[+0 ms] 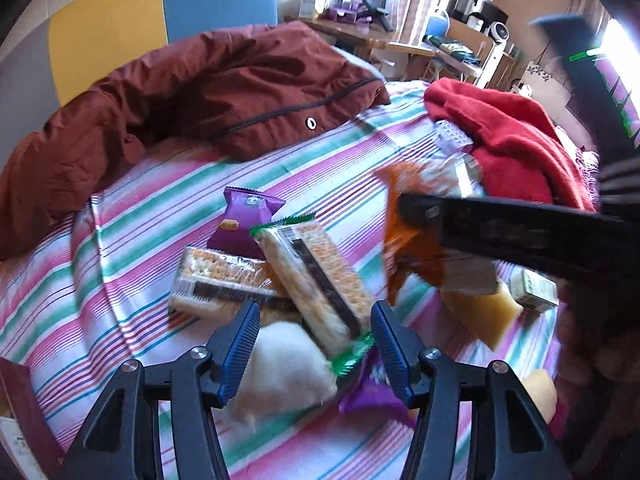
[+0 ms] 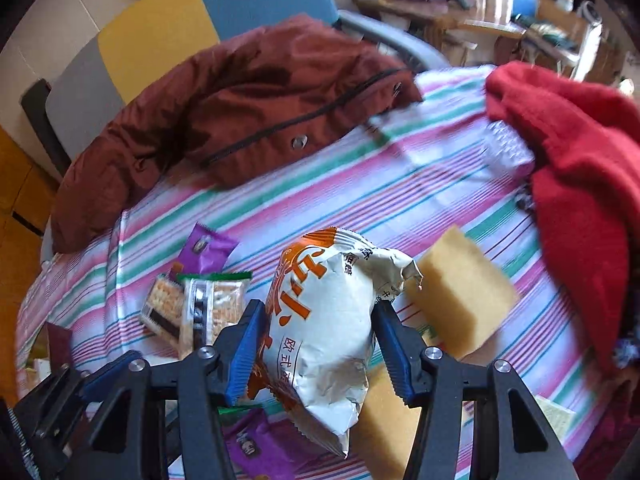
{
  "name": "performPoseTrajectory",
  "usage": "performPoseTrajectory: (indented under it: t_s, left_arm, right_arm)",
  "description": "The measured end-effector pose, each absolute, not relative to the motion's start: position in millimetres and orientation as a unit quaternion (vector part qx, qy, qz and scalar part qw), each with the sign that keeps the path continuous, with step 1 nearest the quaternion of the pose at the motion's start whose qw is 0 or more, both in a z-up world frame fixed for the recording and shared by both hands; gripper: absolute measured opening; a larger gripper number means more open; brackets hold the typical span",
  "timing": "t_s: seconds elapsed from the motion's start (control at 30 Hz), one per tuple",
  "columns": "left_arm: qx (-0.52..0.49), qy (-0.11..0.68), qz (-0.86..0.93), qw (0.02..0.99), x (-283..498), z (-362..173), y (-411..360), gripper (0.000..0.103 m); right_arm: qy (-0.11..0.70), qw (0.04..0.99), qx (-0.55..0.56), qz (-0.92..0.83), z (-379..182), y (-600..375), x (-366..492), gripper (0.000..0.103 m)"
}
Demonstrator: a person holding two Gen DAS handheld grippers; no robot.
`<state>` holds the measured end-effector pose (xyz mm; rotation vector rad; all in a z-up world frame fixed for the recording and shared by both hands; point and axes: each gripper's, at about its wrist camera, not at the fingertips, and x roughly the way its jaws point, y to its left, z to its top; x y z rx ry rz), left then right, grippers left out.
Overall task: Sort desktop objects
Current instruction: 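Grasp the green cracker pack with left tool while right tool grasps white-orange snack bag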
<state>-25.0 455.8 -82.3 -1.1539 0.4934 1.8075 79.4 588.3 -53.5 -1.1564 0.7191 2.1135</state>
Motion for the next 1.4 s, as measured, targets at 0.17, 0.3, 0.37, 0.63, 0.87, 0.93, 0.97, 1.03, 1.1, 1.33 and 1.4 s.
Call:
performPoseTrajectory:
  t_s: [0.17, 0.3, 0.37, 0.63, 0.87, 0.93, 0.97, 1.03, 1.1, 1.33, 1.4]
  left_arm:
    - [-0.474, 0.197, 0.728, 0.455, -30.3, -91.0, 470.3, 0.058]
    - [-0.47, 0.205, 0.722, 0.464, -29.1, -97.8, 481.8, 0.058]
    - [-0.47, 0.205, 0.72, 0.468, -28.0, -99.3, 486.5, 0.058]
    - [-0.465, 0.248, 0.718, 0.455, -24.2, -117.5, 518.8, 0.061]
    - [-0.482, 0.249, 0.708, 0.451, -27.0, -132.2, 527.5, 0.066]
    - [-0.482, 0.252, 0.711, 0.446, -25.4, -131.8, 527.4, 0.066]
    - [-0.483, 0.253, 0.711, 0.444, -25.0, -132.0, 528.4, 0.065]
    - [-0.483, 0.258, 0.71, 0.443, -23.9, -133.7, 529.4, 0.065]
    - [-0.475, 0.269, 0.711, 0.445, -21.8, -136.7, 529.0, 0.064]
    - [-0.451, 0.252, 0.722, 0.46, -23.9, -134.2, 511.0, 0.048]
    - [-0.451, 0.246, 0.725, 0.459, -27.9, -133.8, 506.4, 0.047]
  right_arm:
    - [0.279, 0.32, -0.423, 0.801, -46.8, 595.9, 85.4, 0.056]
    - [0.285, 0.325, -0.416, 0.8, -44.9, 598.2, 88.6, 0.056]
    - [0.29, 0.33, -0.408, 0.8, -42.2, 600.5, 91.4, 0.056]
    - [0.292, 0.344, -0.392, 0.802, -36.1, 605.6, 99.5, 0.056]
    - [0.293, 0.346, -0.39, 0.802, -36.1, 608.4, 100.0, 0.052]
    - [0.298, 0.347, -0.39, 0.799, -37.5, 610.6, 101.4, 0.051]
    - [0.301, 0.347, -0.389, 0.798, -37.8, 611.8, 102.3, 0.051]
    - [0.299, 0.349, -0.392, 0.797, -38.8, 611.7, 102.6, 0.05]
    - [0.303, 0.348, -0.4, 0.792, -43.1, 613.1, 102.6, 0.05]
    - [0.329, 0.312, -0.443, 0.773, -65.3, 614.7, 95.0, 0.051]
    - [0.327, 0.308, -0.454, 0.77, -70.1, 613.3, 91.5, 0.051]
